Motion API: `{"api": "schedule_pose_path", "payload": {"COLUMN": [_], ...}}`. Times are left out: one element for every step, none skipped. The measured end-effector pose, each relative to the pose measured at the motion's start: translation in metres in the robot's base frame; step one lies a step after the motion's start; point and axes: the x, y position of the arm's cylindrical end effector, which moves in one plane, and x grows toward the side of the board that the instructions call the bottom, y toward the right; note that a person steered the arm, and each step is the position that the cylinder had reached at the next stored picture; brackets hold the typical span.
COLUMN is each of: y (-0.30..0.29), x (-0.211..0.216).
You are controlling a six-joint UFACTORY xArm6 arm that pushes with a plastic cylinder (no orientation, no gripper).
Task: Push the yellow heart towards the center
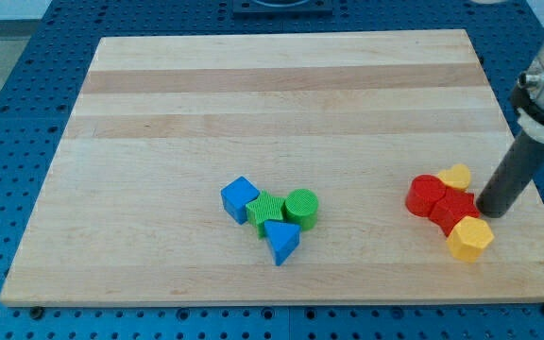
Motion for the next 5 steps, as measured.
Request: {"api": "schedule_pose_path", "payload": {"y": [-0.004, -0.006, -0.022, -0.038, -0.057], "x": [-0.002, -0.015, -0.029, -0.042, -0.061]}}
